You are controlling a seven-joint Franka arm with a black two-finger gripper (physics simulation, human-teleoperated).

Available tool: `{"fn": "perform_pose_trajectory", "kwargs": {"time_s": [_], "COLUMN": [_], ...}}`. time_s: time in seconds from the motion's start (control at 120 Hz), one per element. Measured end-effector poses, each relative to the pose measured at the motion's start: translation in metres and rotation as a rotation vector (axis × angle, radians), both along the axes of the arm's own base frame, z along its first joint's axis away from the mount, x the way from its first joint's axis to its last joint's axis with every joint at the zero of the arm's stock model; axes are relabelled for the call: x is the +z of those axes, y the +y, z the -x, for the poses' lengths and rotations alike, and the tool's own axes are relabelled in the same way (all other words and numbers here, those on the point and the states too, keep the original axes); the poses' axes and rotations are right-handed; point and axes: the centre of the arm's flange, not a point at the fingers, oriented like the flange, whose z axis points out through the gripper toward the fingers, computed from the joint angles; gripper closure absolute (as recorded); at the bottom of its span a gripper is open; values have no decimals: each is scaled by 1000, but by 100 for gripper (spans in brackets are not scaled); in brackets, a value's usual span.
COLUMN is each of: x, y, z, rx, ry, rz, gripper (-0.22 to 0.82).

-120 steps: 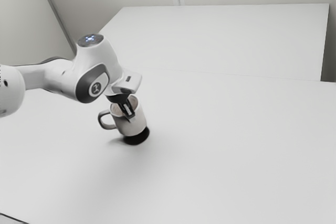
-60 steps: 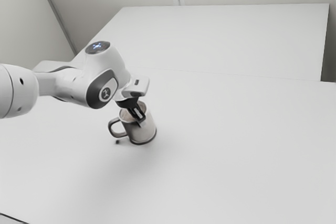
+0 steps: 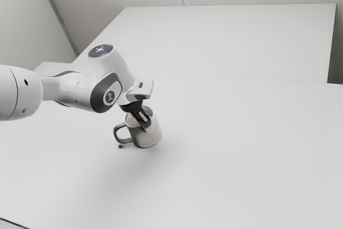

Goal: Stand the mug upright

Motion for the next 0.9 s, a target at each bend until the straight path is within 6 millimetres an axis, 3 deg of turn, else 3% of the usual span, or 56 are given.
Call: {"fn": "perform_pose_trajectory", "kwargs": {"time_s": [0.142, 0.317, 0.425, 0.508, 0.6, 0.717, 0.9], "x": [4, 38, 76, 107, 143, 195, 239], "y": [1, 1, -1, -2, 24, 73, 81], "z": [0, -6, -34, -73, -96, -102, -99], "rx": [2, 1, 1, 4, 56, 169, 223], "ry": [-6, -66, -112, -125, -133, -98, -24], "rz": [7, 18, 25, 23, 19, 6, -18], "gripper": [33, 16, 10, 8, 6, 4, 3]}}
